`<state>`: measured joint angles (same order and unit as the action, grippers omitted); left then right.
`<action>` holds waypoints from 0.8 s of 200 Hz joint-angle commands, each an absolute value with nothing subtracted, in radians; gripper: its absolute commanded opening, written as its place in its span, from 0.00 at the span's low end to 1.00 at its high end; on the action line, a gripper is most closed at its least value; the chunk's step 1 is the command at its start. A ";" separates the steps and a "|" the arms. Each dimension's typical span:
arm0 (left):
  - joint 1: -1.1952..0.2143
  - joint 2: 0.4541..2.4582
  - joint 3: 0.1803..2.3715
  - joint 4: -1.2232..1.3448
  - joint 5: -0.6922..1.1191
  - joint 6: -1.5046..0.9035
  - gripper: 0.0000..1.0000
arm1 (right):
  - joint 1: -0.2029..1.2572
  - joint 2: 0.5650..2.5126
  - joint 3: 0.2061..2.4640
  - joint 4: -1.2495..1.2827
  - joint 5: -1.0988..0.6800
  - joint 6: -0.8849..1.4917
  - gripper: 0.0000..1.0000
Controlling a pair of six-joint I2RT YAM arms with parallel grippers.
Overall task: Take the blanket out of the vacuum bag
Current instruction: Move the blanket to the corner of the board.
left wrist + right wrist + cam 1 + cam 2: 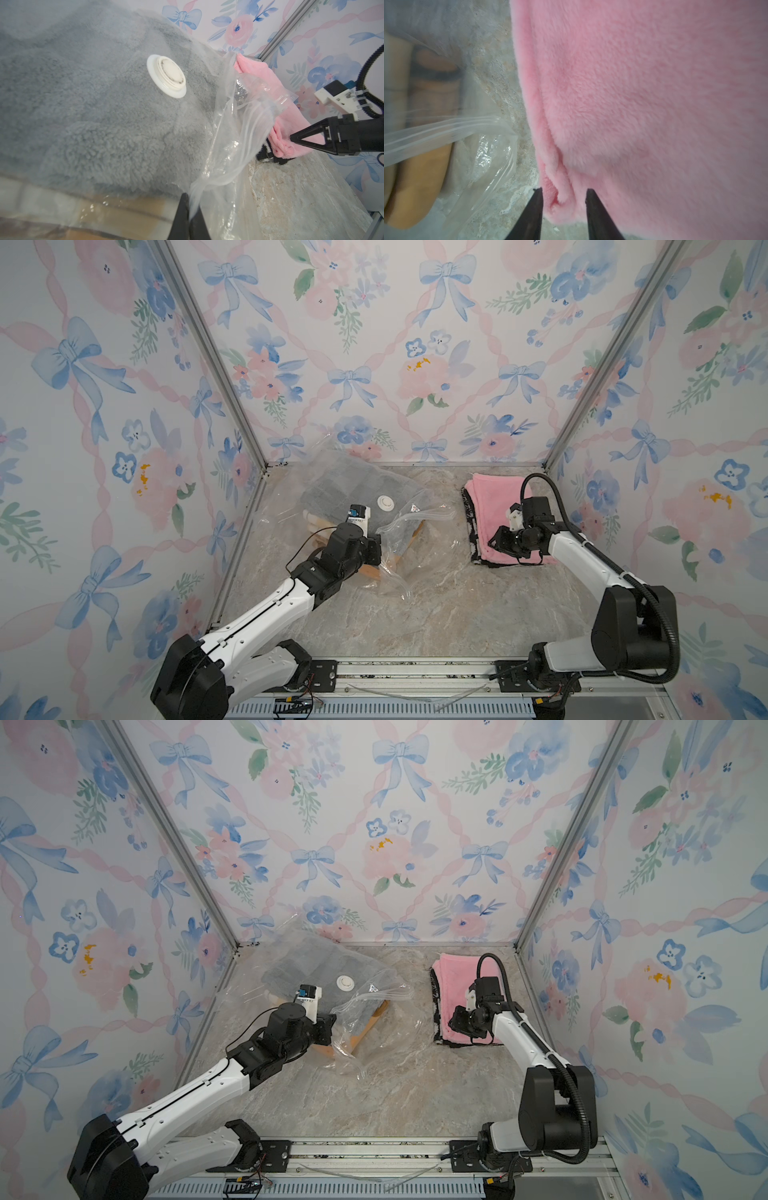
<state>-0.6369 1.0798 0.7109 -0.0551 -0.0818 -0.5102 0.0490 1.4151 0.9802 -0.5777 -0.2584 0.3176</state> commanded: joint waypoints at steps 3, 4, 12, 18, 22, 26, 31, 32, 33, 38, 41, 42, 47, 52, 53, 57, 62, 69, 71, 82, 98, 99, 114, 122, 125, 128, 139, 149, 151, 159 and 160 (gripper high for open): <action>-0.644 1.099 0.729 -0.085 -0.074 -0.517 0.00 | 0.043 1.419 1.030 -0.626 -0.233 0.344 0.39; -0.644 1.100 0.729 -0.085 -0.073 -0.517 0.00 | 0.042 1.422 1.032 -0.624 -0.230 0.345 0.39; -0.644 1.105 0.729 -0.079 -0.068 -0.519 0.00 | 0.040 1.450 1.047 -0.619 -0.197 0.350 0.39; -0.645 1.108 0.729 -0.078 -0.064 -0.520 0.00 | 0.039 1.473 1.058 -0.610 -0.163 0.352 0.39; -0.644 1.109 0.729 -0.077 -0.063 -0.520 0.00 | 0.041 1.490 1.063 -0.600 -0.133 0.351 0.39; -0.645 1.110 0.729 -0.077 -0.063 -0.521 0.00 | 0.043 1.504 1.069 -0.591 -0.099 0.352 0.39; -0.647 1.109 0.729 -0.076 -0.063 -0.522 0.00 | 0.046 1.528 1.075 -0.580 -0.062 0.354 0.39; -0.647 1.109 0.729 -0.076 -0.063 -0.522 0.00 | 0.047 1.532 1.077 -0.577 -0.056 0.353 0.39; -0.646 1.109 0.729 -0.076 -0.063 -0.522 0.00 | 0.047 1.532 1.077 -0.577 -0.056 0.353 0.39; -0.646 1.109 0.729 -0.076 -0.063 -0.522 0.00 | 0.046 1.558 1.086 -0.561 -0.027 0.351 0.39; -0.646 1.109 0.729 -0.076 -0.063 -0.522 0.00 | 0.047 1.570 1.089 -0.553 -0.008 0.351 0.39; -0.647 1.109 0.729 -0.076 -0.063 -0.522 0.00 | 0.046 1.573 1.091 -0.552 -0.002 0.351 0.39; -0.647 1.107 0.729 -0.077 -0.062 -0.521 0.00 | 0.049 1.594 1.100 -0.543 0.028 0.353 0.40; -0.647 1.104 0.729 -0.080 -0.065 -0.523 0.00 | 0.048 1.612 1.109 -0.536 0.048 0.354 0.41; -0.646 1.104 0.729 -0.080 -0.066 -0.523 0.00 | 0.049 1.617 1.110 -0.534 0.051 0.354 0.41; -0.647 1.102 0.729 -0.081 -0.067 -0.522 0.00 | 0.047 1.628 1.115 -0.522 0.058 0.350 0.41; -0.646 1.101 0.729 -0.082 -0.071 -0.523 0.00 | 0.045 1.645 1.120 -0.509 0.065 0.347 0.41; -0.646 1.100 0.729 -0.086 -0.076 -0.523 0.00 | 0.045 1.672 1.130 -0.494 0.077 0.343 0.42; -0.646 1.101 0.729 -0.087 -0.077 -0.522 0.00 | 0.046 1.684 1.133 -0.491 0.079 0.340 0.43; -0.646 1.103 0.729 -0.096 -0.082 -0.518 0.00 | 0.044 1.732 1.164 -0.500 0.086 0.327 0.43; -0.646 1.102 0.765 -0.101 -0.086 -0.516 0.00 | 0.041 1.809 1.224 -0.551 0.106 0.313 0.44; -0.646 1.102 0.765 -0.102 -0.087 -0.517 0.00 | 0.040 1.811 1.227 -0.553 0.106 0.314 0.44; -0.647 1.095 0.762 -0.101 -0.092 -0.521 0.00 | 0.024 1.853 1.249 -0.566 0.093 0.324 0.44; -0.647 1.091 0.759 -0.101 -0.093 -0.521 0.00 | 0.007 1.861 1.249 -0.555 0.074 0.335 0.44; -0.646 1.089 0.759 -0.102 -0.094 -0.520 0.00 | 0.002 1.863 1.248 -0.551 0.068 0.338 0.44; -0.646 1.090 0.758 -0.102 -0.093 -0.520 0.00 | -0.003 1.865 1.247 -0.547 0.065 0.342 0.44; -0.646 1.089 0.759 -0.107 -0.094 -0.517 0.00 | -0.021 1.876 1.256 -0.547 0.064 0.348 0.44; -0.646 1.089 0.764 -0.114 -0.093 -0.512 0.00 | -0.036 1.891 1.273 -0.552 0.060 0.346 0.45; -0.647 1.089 0.765 -0.115 -0.094 -0.511 0.00 | -0.039 1.894 1.278 -0.553 0.060 0.345 0.44; -0.646 1.091 0.771 -0.121 -0.091 -0.508 0.00 | -0.050 1.907 1.294 -0.555 0.054 0.342 0.44; -0.646 1.091 0.772 -0.121 -0.091 -0.508 0.00 | -0.051 1.909 1.297 -0.555 0.053 0.342 0.44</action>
